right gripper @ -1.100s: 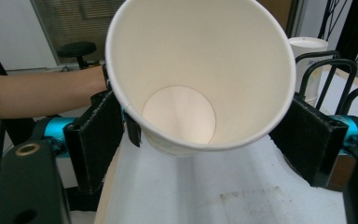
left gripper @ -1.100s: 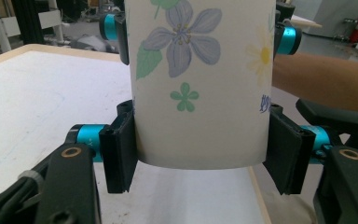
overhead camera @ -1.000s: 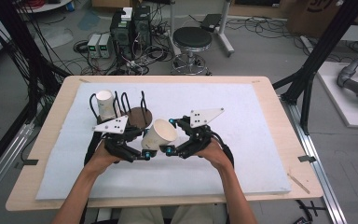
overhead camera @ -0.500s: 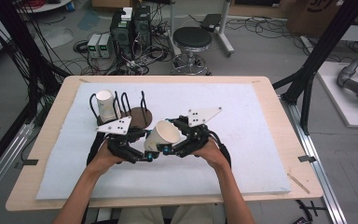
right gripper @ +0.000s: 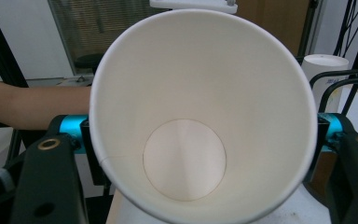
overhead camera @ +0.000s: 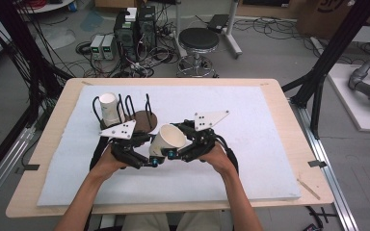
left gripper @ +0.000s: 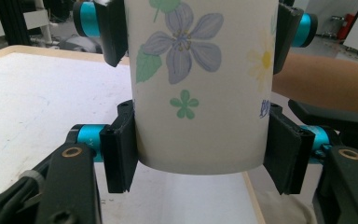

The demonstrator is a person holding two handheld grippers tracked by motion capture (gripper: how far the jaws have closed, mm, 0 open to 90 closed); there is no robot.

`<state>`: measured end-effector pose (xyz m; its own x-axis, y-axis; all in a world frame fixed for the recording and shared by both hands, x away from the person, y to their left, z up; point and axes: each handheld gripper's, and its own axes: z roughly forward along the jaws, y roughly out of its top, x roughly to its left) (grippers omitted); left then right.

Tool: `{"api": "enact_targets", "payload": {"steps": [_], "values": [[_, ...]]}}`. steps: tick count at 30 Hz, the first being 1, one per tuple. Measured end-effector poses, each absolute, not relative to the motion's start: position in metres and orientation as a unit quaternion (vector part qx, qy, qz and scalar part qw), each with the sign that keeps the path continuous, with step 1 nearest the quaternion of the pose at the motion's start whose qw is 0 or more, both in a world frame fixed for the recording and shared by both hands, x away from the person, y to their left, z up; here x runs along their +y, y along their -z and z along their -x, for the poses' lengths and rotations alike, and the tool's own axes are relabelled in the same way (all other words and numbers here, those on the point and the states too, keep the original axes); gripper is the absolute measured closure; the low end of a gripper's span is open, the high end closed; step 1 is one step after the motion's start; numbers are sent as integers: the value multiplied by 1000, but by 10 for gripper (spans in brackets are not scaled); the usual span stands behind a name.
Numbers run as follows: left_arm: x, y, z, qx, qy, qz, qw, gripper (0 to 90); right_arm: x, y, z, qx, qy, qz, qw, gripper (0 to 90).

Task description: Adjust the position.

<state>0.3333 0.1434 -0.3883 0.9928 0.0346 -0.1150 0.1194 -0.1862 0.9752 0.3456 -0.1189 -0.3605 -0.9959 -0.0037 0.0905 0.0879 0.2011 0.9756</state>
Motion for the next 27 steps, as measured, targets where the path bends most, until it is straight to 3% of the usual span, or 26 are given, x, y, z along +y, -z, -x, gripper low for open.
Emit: {"api": "enact_targets", "payload": {"steps": [23,25,27], "values": [[144,388,-332,49,32,-766,640,349,-119,360,-345,-774,632,24,38,305],[143,388,-332,60,31,-763,643,275,-119,360,-344,-773,633,24,38,304],[143,389,-333,75,29,-762,643,126,-119,360,-344,-773,633,25,37,304]]}}
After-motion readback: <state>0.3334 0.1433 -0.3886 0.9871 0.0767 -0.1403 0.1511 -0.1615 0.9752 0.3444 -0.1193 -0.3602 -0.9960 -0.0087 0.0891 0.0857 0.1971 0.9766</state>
